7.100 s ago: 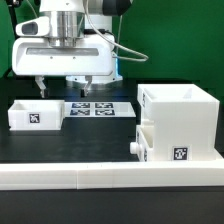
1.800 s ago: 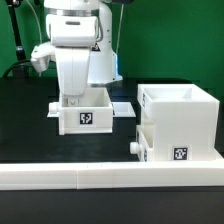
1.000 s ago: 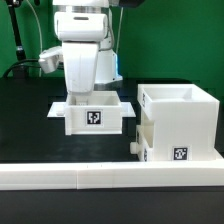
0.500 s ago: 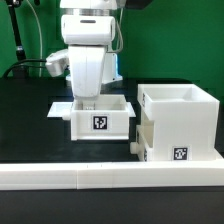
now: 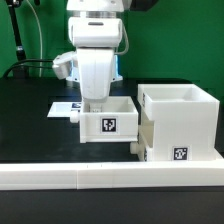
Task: Assemble drawer
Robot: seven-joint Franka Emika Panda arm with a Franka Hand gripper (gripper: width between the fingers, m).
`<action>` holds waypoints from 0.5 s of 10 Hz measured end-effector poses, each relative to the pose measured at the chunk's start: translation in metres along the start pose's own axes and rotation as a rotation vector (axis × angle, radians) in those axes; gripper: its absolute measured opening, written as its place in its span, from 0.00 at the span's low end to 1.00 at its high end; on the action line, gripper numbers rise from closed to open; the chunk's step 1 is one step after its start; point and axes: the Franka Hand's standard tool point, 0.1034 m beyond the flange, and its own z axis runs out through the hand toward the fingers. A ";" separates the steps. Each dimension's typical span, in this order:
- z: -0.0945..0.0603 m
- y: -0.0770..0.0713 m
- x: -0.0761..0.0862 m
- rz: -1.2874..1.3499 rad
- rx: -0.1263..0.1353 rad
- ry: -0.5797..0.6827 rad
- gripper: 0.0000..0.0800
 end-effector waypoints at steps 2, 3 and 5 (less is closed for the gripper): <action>0.004 0.000 0.003 -0.004 0.005 0.003 0.06; 0.006 -0.001 0.006 0.001 0.008 0.005 0.06; 0.006 -0.002 0.011 0.004 0.010 0.007 0.06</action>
Offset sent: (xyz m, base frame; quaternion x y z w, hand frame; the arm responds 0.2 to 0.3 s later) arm 0.0059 0.0146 -0.0043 -0.0146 -0.0064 0.0059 0.9999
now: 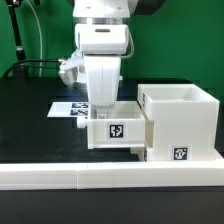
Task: Assemble drawer
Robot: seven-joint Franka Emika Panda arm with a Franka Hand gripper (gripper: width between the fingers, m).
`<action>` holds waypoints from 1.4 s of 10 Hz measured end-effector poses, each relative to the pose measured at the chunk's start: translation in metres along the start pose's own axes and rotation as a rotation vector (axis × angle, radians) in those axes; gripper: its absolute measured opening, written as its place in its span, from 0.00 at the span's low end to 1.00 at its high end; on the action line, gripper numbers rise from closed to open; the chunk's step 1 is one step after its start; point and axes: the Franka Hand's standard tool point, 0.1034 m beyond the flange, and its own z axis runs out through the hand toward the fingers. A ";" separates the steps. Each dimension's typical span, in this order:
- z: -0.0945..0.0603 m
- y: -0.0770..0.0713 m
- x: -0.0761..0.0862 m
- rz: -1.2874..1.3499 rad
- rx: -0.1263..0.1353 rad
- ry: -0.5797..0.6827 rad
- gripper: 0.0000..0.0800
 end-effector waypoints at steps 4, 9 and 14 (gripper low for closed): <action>0.000 0.000 0.008 0.006 0.000 0.004 0.06; 0.002 -0.001 0.009 0.021 -0.003 0.005 0.06; 0.001 0.002 0.009 0.001 0.005 -0.012 0.06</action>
Offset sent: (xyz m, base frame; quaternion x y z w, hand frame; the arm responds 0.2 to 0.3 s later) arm 0.0077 0.0070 0.0028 -0.0009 -0.0066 0.0067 1.0000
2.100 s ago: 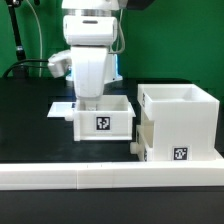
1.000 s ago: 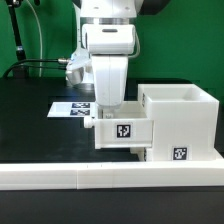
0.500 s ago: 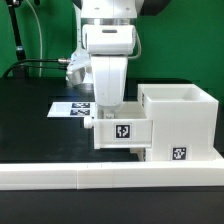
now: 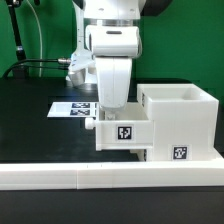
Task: Assemble drawer
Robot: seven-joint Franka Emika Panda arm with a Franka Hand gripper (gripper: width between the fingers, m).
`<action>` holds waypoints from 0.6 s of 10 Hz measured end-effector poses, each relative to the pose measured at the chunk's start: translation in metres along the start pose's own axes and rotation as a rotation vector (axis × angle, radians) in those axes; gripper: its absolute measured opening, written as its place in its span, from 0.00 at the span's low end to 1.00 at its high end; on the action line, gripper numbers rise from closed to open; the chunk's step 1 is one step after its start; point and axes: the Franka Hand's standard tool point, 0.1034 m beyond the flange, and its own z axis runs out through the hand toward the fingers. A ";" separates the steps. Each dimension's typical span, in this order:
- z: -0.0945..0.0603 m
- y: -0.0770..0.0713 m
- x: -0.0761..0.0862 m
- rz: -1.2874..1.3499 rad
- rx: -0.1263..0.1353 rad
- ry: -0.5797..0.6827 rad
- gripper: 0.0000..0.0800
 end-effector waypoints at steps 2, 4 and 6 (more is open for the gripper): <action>0.000 -0.001 -0.001 -0.003 0.001 0.000 0.06; 0.001 -0.003 -0.001 -0.018 0.003 -0.006 0.06; 0.001 -0.003 -0.001 -0.026 0.003 -0.010 0.06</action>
Offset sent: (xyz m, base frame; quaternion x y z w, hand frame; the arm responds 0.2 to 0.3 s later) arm -0.0151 0.0040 0.0001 0.0112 -0.0230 -0.0670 0.9974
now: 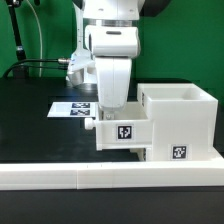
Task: Assemble drawer
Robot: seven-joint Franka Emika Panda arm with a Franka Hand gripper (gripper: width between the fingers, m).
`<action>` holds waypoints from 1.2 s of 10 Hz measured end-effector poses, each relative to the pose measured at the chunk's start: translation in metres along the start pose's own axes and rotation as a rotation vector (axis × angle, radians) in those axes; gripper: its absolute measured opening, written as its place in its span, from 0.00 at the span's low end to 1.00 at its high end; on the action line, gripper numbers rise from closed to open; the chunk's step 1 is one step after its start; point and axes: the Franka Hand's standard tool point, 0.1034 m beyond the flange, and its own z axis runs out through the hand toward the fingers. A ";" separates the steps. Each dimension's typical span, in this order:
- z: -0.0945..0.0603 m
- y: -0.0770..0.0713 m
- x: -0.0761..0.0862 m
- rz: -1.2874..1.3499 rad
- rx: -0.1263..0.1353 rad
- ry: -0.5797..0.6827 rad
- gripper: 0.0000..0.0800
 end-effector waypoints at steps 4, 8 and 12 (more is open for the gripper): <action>0.001 0.001 0.000 0.003 0.001 0.000 0.06; 0.004 -0.001 0.000 -0.018 0.002 -0.006 0.06; 0.003 -0.002 0.000 -0.005 -0.015 -0.001 0.06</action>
Offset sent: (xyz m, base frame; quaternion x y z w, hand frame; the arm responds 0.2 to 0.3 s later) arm 0.0000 0.0000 0.0000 0.0000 0.0000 0.0000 1.0000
